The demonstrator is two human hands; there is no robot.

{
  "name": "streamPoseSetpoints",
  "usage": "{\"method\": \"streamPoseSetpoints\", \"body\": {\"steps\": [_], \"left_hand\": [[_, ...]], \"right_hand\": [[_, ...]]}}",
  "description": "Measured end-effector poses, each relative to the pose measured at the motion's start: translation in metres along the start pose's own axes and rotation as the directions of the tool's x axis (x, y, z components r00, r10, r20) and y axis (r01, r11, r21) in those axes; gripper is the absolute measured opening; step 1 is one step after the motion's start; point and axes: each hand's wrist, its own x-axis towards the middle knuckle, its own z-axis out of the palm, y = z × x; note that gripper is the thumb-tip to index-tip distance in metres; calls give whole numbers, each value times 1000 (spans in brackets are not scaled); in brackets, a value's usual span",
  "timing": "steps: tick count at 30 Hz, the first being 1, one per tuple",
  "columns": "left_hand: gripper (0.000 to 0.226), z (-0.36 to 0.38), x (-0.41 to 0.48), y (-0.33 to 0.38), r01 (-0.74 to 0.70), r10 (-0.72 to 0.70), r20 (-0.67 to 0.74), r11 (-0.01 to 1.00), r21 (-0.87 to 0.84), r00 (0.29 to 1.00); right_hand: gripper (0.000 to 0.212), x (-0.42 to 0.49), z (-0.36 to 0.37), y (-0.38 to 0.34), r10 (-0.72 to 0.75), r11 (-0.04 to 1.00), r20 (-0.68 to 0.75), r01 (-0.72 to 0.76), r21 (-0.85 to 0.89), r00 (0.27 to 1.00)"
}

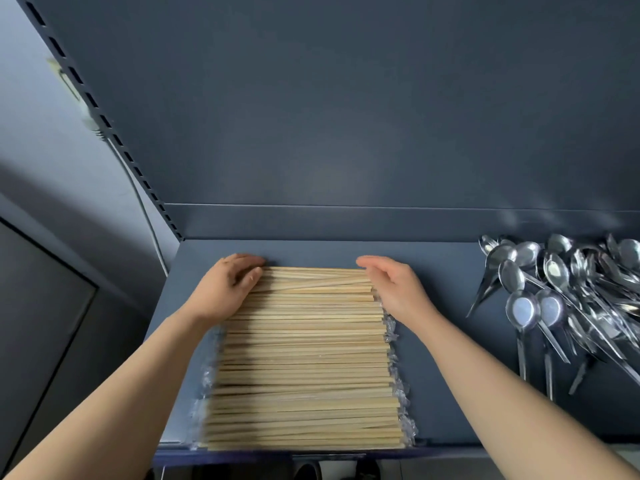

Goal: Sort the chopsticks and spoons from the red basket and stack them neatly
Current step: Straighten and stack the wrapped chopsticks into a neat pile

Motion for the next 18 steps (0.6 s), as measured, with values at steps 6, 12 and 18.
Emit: {"method": "streamPoseSetpoints", "body": {"steps": [6,12,18], "left_hand": [[37,10,-20,-6,66,-94,-133,977,-202,987],[35,12,-20,-7,-9,-1,-81,993,-115,997],[18,4,-16,-9,-57,58,-84,998,17,995]], "right_hand": [[43,-13,12,4,42,991,-36,-37,125,998],[46,-13,20,1,-26,985,99,42,-167,995],[39,-31,12,6,-221,872,171,273,-407,960]]}}
